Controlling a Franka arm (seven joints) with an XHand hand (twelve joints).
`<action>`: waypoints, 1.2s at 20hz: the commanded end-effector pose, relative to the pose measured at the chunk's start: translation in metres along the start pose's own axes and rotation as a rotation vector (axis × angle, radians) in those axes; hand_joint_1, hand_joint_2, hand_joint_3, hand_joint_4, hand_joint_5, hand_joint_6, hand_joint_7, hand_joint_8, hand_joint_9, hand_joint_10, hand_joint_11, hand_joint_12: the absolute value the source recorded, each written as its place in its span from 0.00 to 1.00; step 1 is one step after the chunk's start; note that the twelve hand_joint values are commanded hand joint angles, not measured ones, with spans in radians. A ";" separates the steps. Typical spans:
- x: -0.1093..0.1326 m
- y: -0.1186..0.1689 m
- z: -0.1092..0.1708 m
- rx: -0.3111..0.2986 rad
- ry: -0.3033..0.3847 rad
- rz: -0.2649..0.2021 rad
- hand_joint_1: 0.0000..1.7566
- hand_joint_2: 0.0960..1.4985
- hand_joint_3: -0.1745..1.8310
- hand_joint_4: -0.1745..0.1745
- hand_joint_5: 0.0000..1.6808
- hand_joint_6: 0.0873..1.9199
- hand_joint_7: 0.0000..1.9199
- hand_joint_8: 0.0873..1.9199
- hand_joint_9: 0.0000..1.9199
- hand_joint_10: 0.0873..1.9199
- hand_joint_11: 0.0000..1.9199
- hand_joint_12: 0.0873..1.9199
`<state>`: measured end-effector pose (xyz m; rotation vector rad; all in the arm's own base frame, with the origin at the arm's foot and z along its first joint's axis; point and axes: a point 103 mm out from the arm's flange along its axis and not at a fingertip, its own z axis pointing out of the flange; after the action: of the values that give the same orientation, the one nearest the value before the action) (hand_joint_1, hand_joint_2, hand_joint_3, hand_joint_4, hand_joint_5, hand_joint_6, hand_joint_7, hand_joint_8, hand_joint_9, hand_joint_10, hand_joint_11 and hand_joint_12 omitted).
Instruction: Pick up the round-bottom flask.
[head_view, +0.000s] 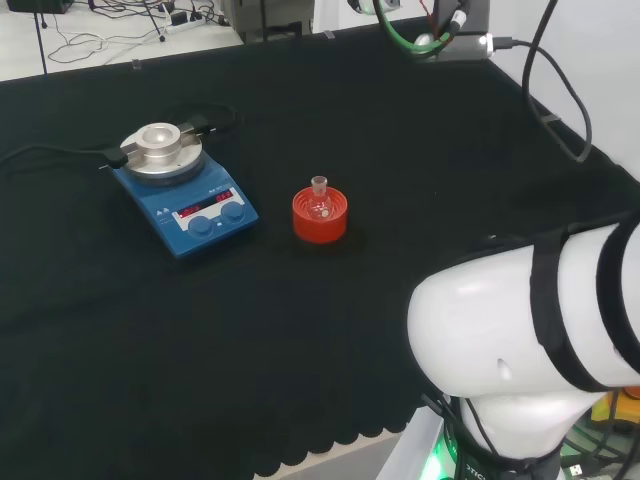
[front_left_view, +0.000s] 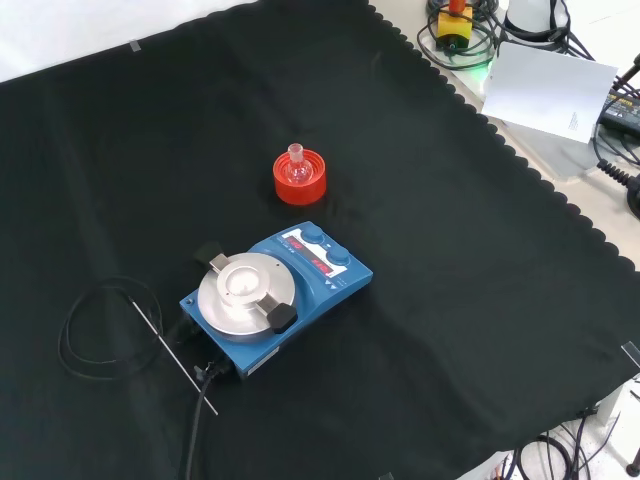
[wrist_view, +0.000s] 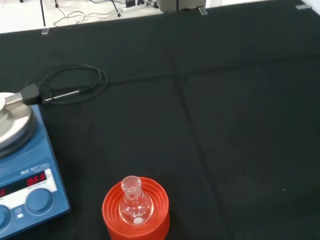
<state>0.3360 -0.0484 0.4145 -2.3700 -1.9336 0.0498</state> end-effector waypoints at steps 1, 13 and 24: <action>-0.032 0.048 0.058 0.007 0.085 0.007 0.04 0.86 0.22 0.42 0.24 0.02 0.05 0.26 0.12 0.32 0.03 0.71; -0.030 0.099 0.156 0.057 0.133 -0.017 0.20 0.76 0.18 0.40 0.27 0.01 0.08 0.29 0.17 0.33 0.05 0.71; -0.006 0.110 0.225 0.102 0.186 -0.047 0.44 0.61 0.16 0.39 0.31 0.02 0.08 0.29 0.19 0.33 0.06 0.71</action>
<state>0.4204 -0.0796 0.2087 -2.2253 -1.8443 -0.0306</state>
